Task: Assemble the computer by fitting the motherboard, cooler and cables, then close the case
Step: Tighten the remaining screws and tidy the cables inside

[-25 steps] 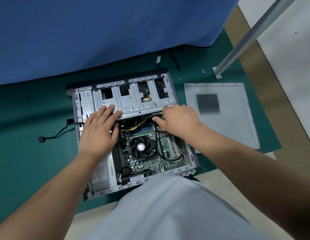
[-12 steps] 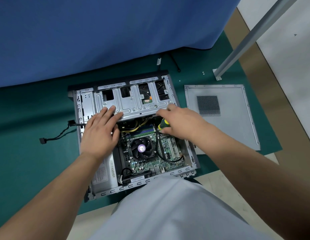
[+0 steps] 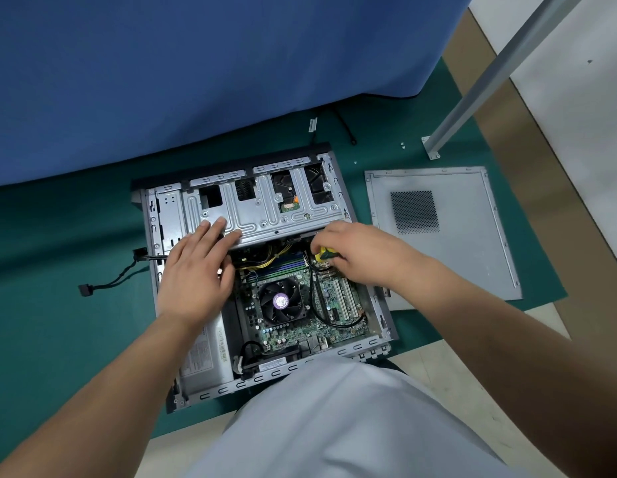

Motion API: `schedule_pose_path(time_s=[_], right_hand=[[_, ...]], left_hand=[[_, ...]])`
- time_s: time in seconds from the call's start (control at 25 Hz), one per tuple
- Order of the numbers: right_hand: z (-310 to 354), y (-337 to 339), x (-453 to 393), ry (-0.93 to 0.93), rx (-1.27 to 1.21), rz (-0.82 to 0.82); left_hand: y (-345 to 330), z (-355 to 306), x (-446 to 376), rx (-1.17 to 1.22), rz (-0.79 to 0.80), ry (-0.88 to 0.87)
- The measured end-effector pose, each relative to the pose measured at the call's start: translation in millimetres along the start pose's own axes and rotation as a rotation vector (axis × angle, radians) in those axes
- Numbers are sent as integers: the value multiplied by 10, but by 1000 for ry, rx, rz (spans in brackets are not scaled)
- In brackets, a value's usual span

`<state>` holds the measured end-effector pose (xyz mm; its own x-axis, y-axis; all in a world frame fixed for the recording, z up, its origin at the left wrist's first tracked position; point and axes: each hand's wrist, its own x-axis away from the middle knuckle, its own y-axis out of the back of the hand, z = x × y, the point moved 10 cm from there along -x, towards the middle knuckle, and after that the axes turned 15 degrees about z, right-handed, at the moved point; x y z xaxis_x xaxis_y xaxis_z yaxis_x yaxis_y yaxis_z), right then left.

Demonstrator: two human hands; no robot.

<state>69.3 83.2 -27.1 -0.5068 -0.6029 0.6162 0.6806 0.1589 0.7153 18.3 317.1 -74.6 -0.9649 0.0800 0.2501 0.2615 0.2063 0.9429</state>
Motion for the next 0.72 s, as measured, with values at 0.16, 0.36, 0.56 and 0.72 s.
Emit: schedule_pose_path(time_s=[0.16,0.36,0.56,0.72], right_hand=[[-132,129,-27,-281,165,-188],[-16,-25,-28,22,-4,-95],[-155,0,56,-166,-28,-335],[-191,-27,83,-147,-97,-362]], left_hand=[[-11,4,-8,-5,5,-3],[12,-5,0,1,5,3],[43,-32,5,20,15,9],[50,-39,6,28,26,15]])
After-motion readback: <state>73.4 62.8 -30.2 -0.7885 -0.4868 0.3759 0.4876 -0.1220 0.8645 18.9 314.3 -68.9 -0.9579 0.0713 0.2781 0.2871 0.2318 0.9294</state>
